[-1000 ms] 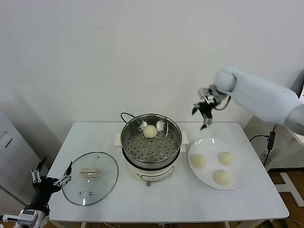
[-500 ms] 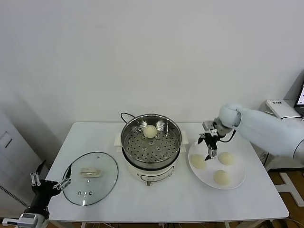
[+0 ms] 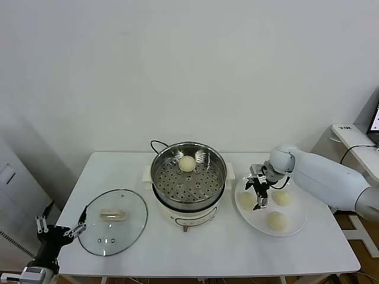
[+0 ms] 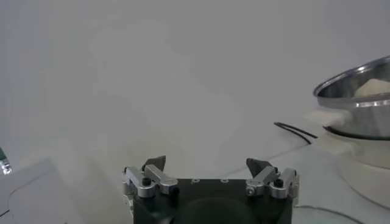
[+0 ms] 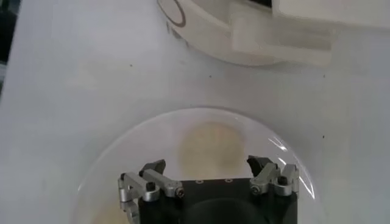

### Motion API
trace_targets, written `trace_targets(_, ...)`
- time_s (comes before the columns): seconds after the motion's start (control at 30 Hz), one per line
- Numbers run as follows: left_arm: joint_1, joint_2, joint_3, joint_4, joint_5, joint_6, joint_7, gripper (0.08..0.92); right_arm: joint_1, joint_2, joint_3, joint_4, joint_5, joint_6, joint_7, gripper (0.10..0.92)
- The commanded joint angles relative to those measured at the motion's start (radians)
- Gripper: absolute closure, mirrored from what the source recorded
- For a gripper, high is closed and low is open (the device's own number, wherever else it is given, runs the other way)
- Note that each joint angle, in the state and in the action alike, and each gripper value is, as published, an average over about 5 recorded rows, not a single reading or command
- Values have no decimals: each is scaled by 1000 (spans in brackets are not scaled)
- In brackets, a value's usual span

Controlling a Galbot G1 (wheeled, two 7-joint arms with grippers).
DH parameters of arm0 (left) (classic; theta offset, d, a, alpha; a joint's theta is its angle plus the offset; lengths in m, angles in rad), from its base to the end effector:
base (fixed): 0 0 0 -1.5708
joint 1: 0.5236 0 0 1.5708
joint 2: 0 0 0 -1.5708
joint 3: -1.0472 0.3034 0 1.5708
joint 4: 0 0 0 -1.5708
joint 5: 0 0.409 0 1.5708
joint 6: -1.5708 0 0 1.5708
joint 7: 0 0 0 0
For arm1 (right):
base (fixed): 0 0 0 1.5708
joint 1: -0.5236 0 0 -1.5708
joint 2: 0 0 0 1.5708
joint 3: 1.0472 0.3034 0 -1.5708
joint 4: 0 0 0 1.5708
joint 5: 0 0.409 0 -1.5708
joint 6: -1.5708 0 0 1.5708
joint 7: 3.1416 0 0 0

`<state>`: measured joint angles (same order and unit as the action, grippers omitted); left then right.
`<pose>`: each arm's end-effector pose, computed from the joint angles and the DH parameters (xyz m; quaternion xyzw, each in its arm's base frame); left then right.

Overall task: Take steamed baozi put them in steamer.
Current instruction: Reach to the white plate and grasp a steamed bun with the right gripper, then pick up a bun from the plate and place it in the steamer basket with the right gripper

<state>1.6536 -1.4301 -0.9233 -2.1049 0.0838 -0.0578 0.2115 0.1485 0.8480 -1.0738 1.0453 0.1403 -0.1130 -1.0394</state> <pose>0.2237 0.1490 -0.2465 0.0194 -0.9777 -0.2083 0.0209 0.5691 -0.0712 -0.2342 0.5523 -0.5379 0.5062 0.3865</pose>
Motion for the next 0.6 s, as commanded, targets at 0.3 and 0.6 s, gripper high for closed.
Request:
trace_targets(0.3,17,-7,-15,2,-2,-14,3,177,-28,28,11,-33,0,-12,14,473)
trace_targets(0.6,17,-3,-30,-7,-10,-14,3,177,175,-19,-121,32,109,-12,-13,706)
